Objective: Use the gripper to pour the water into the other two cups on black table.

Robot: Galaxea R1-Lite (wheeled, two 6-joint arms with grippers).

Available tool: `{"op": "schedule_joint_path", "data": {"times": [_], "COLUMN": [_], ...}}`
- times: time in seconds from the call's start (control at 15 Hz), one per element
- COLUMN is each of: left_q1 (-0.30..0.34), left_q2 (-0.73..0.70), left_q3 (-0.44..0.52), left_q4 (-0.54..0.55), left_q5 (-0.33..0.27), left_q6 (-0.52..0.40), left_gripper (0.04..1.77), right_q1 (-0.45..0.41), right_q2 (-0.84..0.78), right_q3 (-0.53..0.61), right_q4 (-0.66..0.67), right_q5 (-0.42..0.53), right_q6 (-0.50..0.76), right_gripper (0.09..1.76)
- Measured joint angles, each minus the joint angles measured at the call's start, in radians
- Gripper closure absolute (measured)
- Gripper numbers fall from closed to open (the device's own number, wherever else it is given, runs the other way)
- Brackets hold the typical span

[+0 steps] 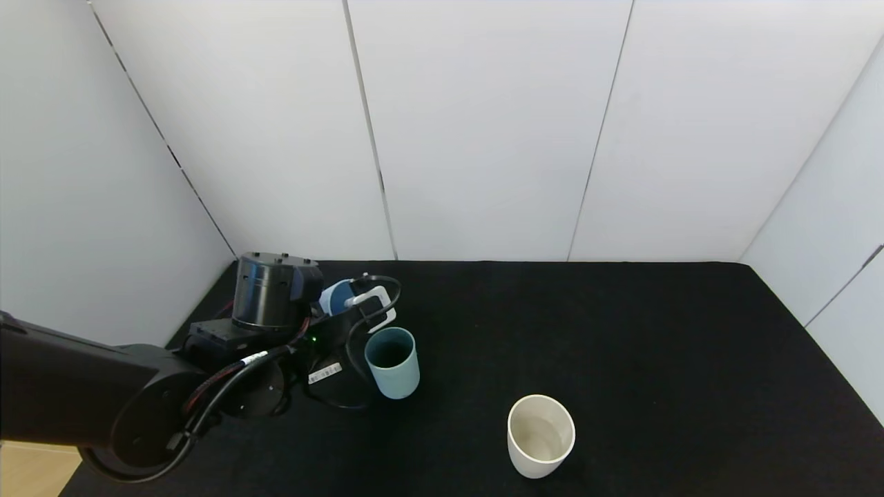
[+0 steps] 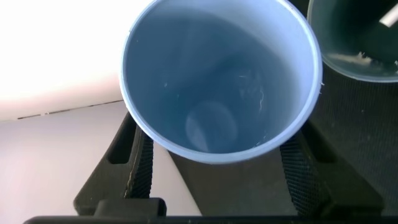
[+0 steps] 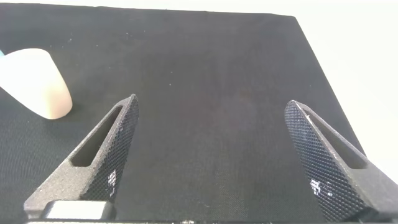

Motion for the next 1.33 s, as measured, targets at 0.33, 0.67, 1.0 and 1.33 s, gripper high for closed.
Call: {"op": "schedule_joint_path", "data": {"times": [0.33,0.67,1.0,1.33], "left_q1": [-0.022,-0.04,-0.054,-0.08], "left_q2": [0.015,0.017,0.014,0.013], "left_q3": [0.007,0.01,0.02,0.036], "left_q4": [0.0,-0.003,-0.006,-0.024], "left_q5": [0.053,0.105,0.15,0.204], "left_q6": [0.039,0.086,0.137,0.173], "left_gripper": [0.62,0.62,0.62,0.62], "right_q1": [0.0,0.0,0.0,0.0], "right_q2": [0.0,0.0,0.0,0.0], "right_q3": [0.0,0.0,0.0,0.0], "right_q4": [0.0,0.0,0.0,0.0], "right_q5": [0.0,0.0,0.0,0.0], "right_q6": [0.0,0.0,0.0,0.0], "right_gripper": [0.14,0.14,0.14,0.14]}}
